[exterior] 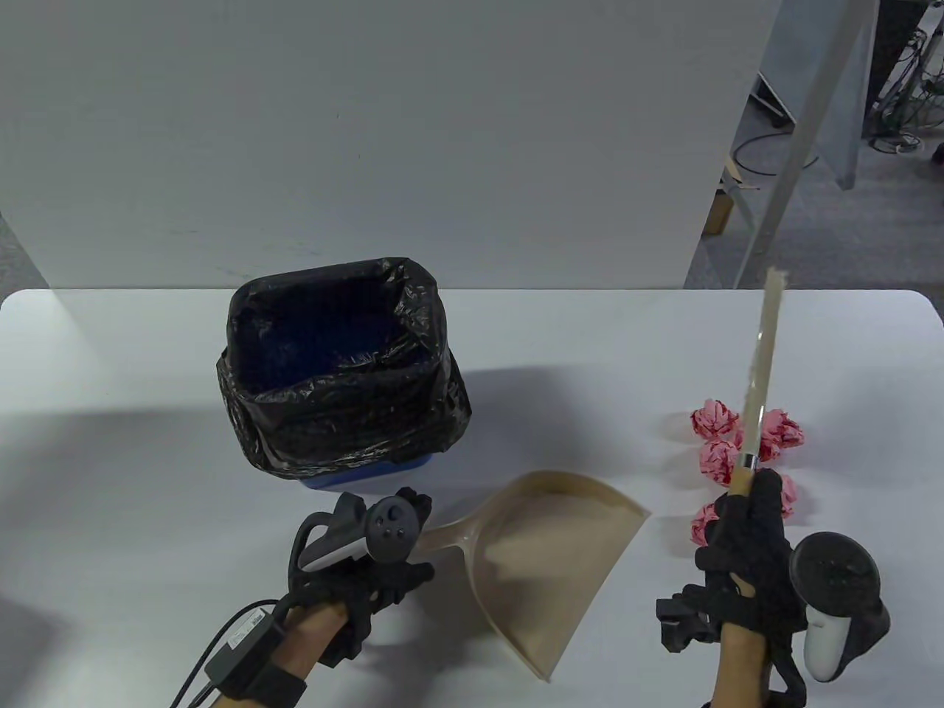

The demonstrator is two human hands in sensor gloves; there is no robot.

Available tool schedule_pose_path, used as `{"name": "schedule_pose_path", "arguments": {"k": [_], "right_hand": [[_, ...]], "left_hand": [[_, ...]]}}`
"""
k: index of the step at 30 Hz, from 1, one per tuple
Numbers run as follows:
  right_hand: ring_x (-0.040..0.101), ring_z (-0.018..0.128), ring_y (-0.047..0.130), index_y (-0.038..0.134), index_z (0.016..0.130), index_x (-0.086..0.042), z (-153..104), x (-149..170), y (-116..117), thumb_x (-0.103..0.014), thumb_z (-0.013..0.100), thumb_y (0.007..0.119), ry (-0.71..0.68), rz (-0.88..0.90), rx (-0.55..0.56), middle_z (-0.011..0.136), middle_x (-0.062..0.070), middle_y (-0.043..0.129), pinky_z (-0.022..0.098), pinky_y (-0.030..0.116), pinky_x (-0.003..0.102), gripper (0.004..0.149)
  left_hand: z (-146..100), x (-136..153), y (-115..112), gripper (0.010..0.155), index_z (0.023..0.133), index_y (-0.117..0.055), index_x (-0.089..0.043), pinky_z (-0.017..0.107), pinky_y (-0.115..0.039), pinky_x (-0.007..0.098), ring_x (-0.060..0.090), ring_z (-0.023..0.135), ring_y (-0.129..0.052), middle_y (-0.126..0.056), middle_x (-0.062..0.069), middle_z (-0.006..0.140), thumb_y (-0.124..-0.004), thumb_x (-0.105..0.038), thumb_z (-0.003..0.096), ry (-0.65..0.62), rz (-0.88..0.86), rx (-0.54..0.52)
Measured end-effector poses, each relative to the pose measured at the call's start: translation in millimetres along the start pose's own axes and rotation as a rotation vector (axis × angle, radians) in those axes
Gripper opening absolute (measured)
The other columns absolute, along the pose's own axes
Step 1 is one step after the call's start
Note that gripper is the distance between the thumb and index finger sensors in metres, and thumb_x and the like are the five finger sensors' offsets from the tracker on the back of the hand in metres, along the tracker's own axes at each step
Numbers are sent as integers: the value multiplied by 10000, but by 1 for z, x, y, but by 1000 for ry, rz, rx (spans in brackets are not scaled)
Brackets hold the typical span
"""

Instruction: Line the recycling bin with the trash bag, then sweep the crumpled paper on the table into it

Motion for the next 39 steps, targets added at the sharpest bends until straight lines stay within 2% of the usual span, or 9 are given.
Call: {"name": "schedule_pose_path", "arguments": {"k": [4,7,9,12,19,23,26,31,39], "right_hand": [[330,584,885,348,1132,26,0,6,-6,-246,633,558,53,-67,56,944,313,701,414,837,486,606],[335,579,888,361,1131,27,1,10,-4,-242,631,567,88,-114,51,939,322,706,408,838,490,603],[336,580,888,359,1132,25,2,11,0,-242,631,567,89,-131,37,940,322,705,411,836,492,604],[331,586,888,360,1135,16,4,11,1,-248,633,568,90,-199,4,944,313,707,418,835,490,604],[341,581,887,360,1132,29,1,22,-8,-238,631,570,165,-319,27,937,330,703,412,833,500,605],[346,577,886,344,1126,52,-1,29,-3,-228,630,558,232,-378,-36,930,347,694,405,836,502,609],[334,571,892,318,1119,75,-5,32,2,-224,630,543,269,-419,-110,926,356,690,397,851,489,615],[290,534,933,312,1092,123,-13,25,10,-227,630,525,251,-483,-193,909,350,716,361,903,447,618],[250,492,974,322,1073,150,-27,11,27,-232,630,512,191,-510,-303,886,336,746,315,949,404,615]], "left_hand": [[1,-9,1,893,1173,-294,-147,643,-753,524,165,754,-884,-591,90,1154,-813,-503,539,8,74,-21],[2,-17,-3,780,1168,-388,-182,584,-788,498,134,643,-903,-728,3,1015,-795,-446,558,-57,-36,-15],[1,-23,1,729,1159,-470,-203,570,-794,499,127,610,-904,-761,-6,977,-816,-423,556,-77,-116,-56],[0,-34,7,701,1149,-509,-191,523,-870,438,77,576,-975,-787,-7,984,-813,-420,561,-66,-90,-116],[4,-62,5,686,1129,-539,-117,346,-931,369,15,347,-1008,-848,27,895,-716,-484,577,3,-152,-163],[1,-94,4,691,1138,-519,-102,313,-954,336,-11,319,-1014,-839,37,904,-717,-471,587,49,-82,-216],[2,-117,1,700,1147,-494,-89,296,-959,331,-28,309,-1019,-828,58,913,-720,-453,593,77,-96,-212],[6,-161,1,742,1164,-381,-62,311,-974,309,-45,347,-1026,-775,79,964,-704,-430,607,152,79,-171],[31,-183,2,765,1160,-320,-34,306,-980,294,-58,341,-1027,-748,87,979,-689,-424,615,248,99,-127]]}}
Point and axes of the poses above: the tracker on the back of each hand, its own x axis roughly to the little-finger side, its own z axis roughly from the wrist to the fingertips, y = z × x, the point moved 4 cm from there along z, roughly from the wrist to the fingertips
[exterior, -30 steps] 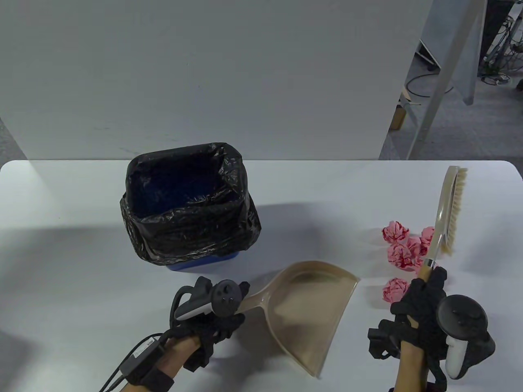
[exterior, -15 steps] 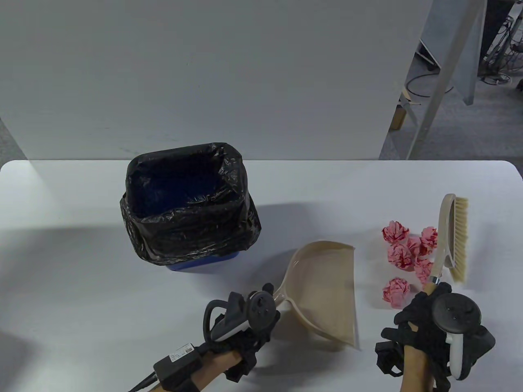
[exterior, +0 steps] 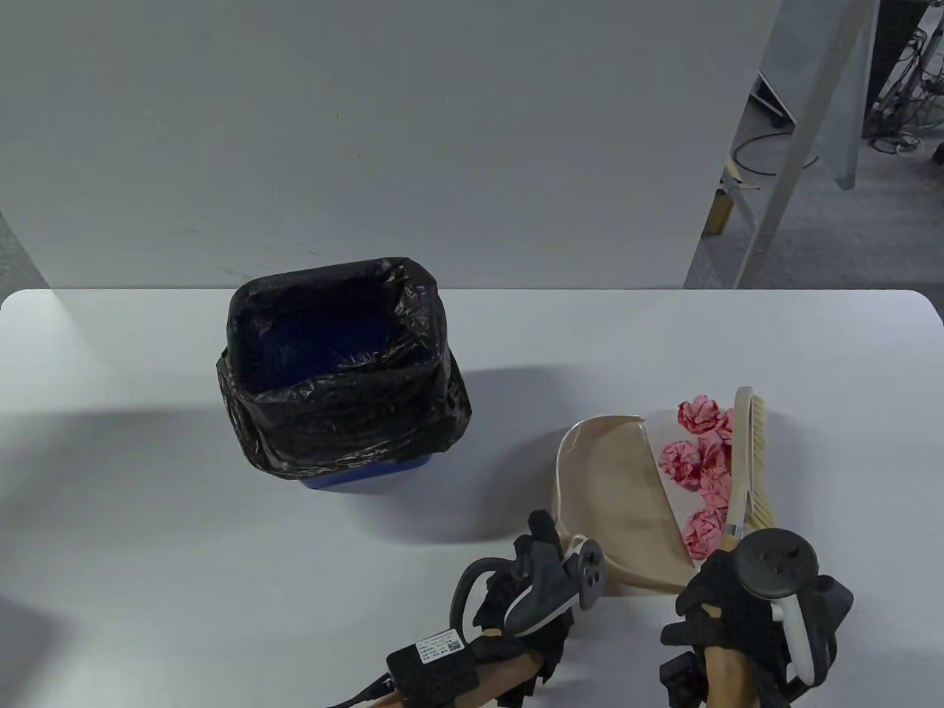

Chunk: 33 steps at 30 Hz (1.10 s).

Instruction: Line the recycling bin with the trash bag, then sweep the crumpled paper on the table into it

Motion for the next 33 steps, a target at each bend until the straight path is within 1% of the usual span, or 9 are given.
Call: {"name": "schedule_pose_path", "arguments": {"k": [4,12,16,20,22,25,29,33], "right_hand": [[245,483,979,328,1072,148,-2,-3,3,-235,631,512,-19,-8,-18,879,329,755,307,952,398,612],[249,485,976,343,1078,133,-2,-5,7,-245,635,515,-48,19,-42,876,319,761,313,944,405,607],[269,503,954,344,1090,112,-2,-3,4,-246,639,522,-45,44,-13,884,322,746,332,918,429,603],[273,498,955,358,1099,99,-8,-1,-3,-244,639,527,-26,-7,34,879,324,754,331,914,434,598],[265,478,974,386,1097,97,-14,0,-7,-245,636,535,-14,-51,56,865,320,783,312,928,427,593],[284,427,1000,447,1081,118,-21,2,-10,-230,625,568,-6,-64,77,818,340,836,263,941,440,586],[271,346,1049,531,1039,154,-25,-5,-5,-223,602,608,-38,-108,64,735,343,918,178,981,425,583],[243,313,1068,548,1014,176,-26,-7,-4,-231,597,608,-64,-84,48,704,320,945,139,1002,394,585]], "left_hand": [[3,-4,0,764,1161,-322,-37,308,-980,291,-61,343,-1027,-747,83,980,-690,-427,616,-2,-22,0],[6,1,-5,771,1155,-304,-34,324,-975,298,-54,358,-1029,-729,80,993,-684,-431,615,-6,-69,17],[8,6,-6,781,1155,-295,-35,346,-962,320,-29,381,-1030,-717,87,1002,-691,-428,608,-10,-102,33],[5,5,-1,770,1163,-305,-57,340,-958,325,-25,371,-1025,-719,86,1002,-698,-415,607,-16,-46,2],[3,2,1,767,1166,-307,-59,337,-958,323,-28,368,-1023,-720,84,1003,-698,-413,607,-18,-22,-7],[0,-2,3,766,1168,-309,-63,334,-959,318,-34,362,-1022,-720,79,1005,-695,-414,608,-22,28,-30],[0,-3,3,766,1168,-307,-61,331,-960,315,-37,359,-1022,-721,80,1005,-694,-414,610,-19,31,-26],[-1,-3,5,765,1168,-307,-61,331,-961,311,-42,359,-1021,-720,77,1007,-693,-416,611,-15,33,-30]]}}
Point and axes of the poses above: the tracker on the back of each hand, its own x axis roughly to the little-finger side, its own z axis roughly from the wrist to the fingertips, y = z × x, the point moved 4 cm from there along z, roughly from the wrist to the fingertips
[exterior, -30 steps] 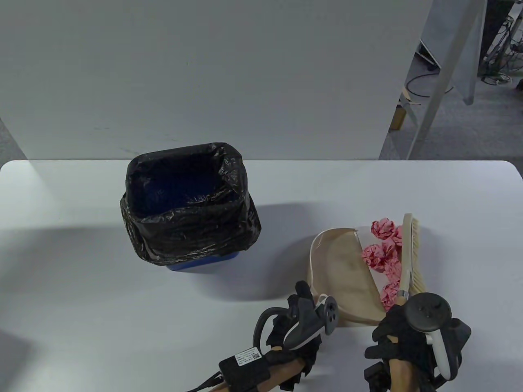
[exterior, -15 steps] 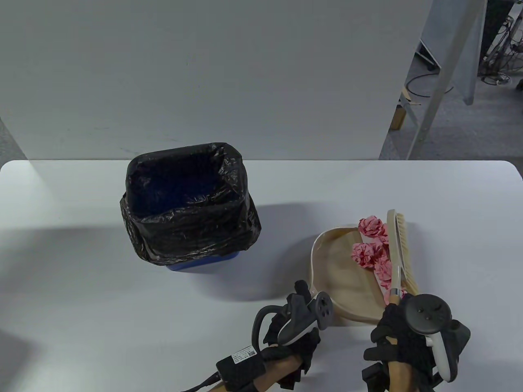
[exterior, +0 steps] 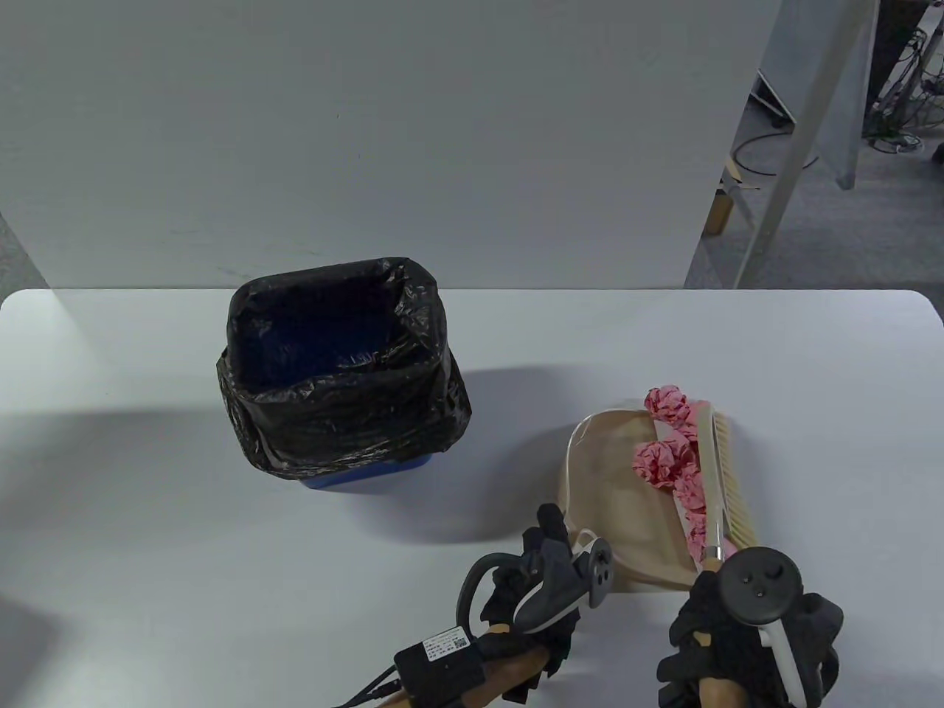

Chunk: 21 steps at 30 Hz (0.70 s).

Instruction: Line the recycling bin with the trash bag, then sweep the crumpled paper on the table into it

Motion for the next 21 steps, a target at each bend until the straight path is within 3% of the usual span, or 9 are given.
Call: {"name": "schedule_pose_path", "arguments": {"k": [10,21], "right_hand": [[195,316,1077,543,1013,149,2,-5,7,-259,601,582,-76,48,-59,712,265,953,142,1015,347,581],[181,369,1051,488,1043,110,8,-1,9,-280,619,544,-135,171,-123,763,241,908,201,998,341,578]], "left_hand": [[5,2,-3,770,1159,-297,-38,324,-966,292,-60,352,-1020,-720,71,1002,-679,-427,615,4,-67,37],[21,25,-16,785,1151,-323,-27,393,-969,320,-19,460,-1056,-746,52,975,-643,-497,609,23,-335,156]]}}
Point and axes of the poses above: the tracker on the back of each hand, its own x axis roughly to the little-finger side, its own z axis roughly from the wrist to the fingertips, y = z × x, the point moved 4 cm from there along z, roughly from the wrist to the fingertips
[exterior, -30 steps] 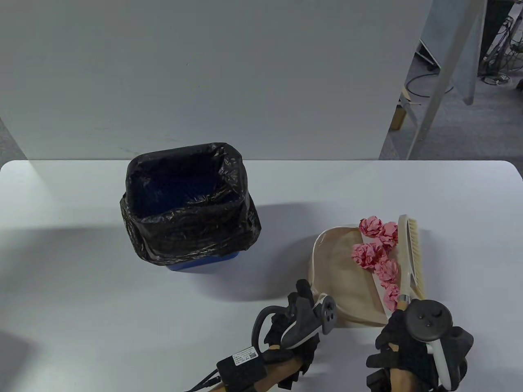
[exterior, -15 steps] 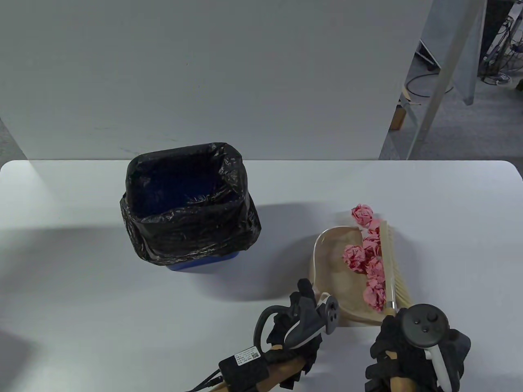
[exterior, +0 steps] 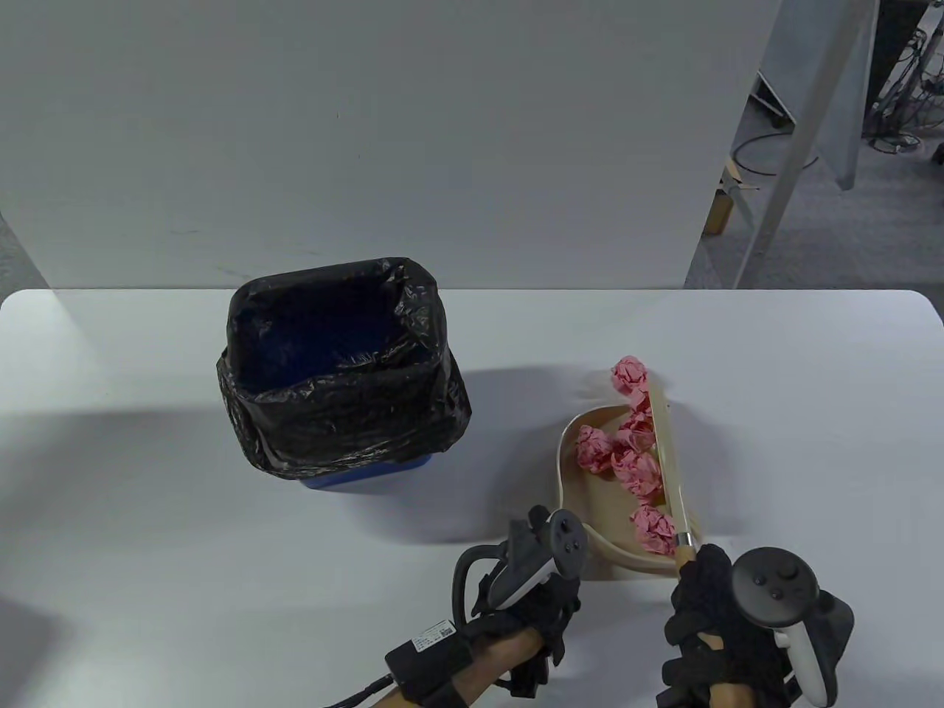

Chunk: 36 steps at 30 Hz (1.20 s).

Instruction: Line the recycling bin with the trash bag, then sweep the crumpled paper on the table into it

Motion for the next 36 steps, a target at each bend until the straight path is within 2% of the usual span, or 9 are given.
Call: {"name": "schedule_pose_path", "arguments": {"k": [5,15,21,25,29,32,36], "right_hand": [[200,409,1027,446,1058,109,4,5,1,-275,635,525,-25,102,-10,796,255,869,240,979,359,577],[240,455,984,405,1077,95,8,4,-7,-272,640,523,-11,190,167,833,279,817,291,939,407,583],[244,474,971,386,1085,84,15,-13,-14,-277,641,520,-39,236,268,849,274,800,311,928,413,588],[246,485,965,374,1090,81,29,-25,-14,-278,641,518,-39,244,256,859,273,790,322,923,415,593],[246,489,962,369,1093,71,50,-34,-9,-283,642,517,-38,261,227,863,270,786,328,919,415,593],[242,489,961,371,1095,64,60,-30,-4,-287,640,517,-48,297,245,865,260,787,330,916,413,592],[246,483,959,379,1093,62,64,-10,0,-286,638,517,-30,342,258,862,260,787,326,912,417,589]], "left_hand": [[12,19,-7,779,1146,-341,-34,444,-961,354,13,546,-1053,-746,41,960,-678,-485,608,41,-154,118],[24,49,-9,729,1138,-291,-56,534,-893,433,73,640,-962,-627,70,1021,-664,-409,620,23,-449,226],[18,63,7,724,1128,-310,-53,529,-869,480,121,630,-956,-627,88,1018,-691,-374,603,-3,-575,158],[15,75,21,724,1127,-311,-49,528,-863,485,129,628,-953,-625,91,1018,-695,-368,603,4,-653,121],[12,88,35,725,1128,-314,-50,524,-862,482,129,620,-956,-628,94,1017,-700,-366,603,23,-648,64],[11,98,43,724,1130,-320,-48,519,-862,483,132,614,-956,-632,100,1015,-703,-364,603,47,-634,38],[13,109,51,722,1136,-333,-48,513,-860,483,135,604,-958,-641,104,1013,-708,-362,605,47,-664,63]]}}
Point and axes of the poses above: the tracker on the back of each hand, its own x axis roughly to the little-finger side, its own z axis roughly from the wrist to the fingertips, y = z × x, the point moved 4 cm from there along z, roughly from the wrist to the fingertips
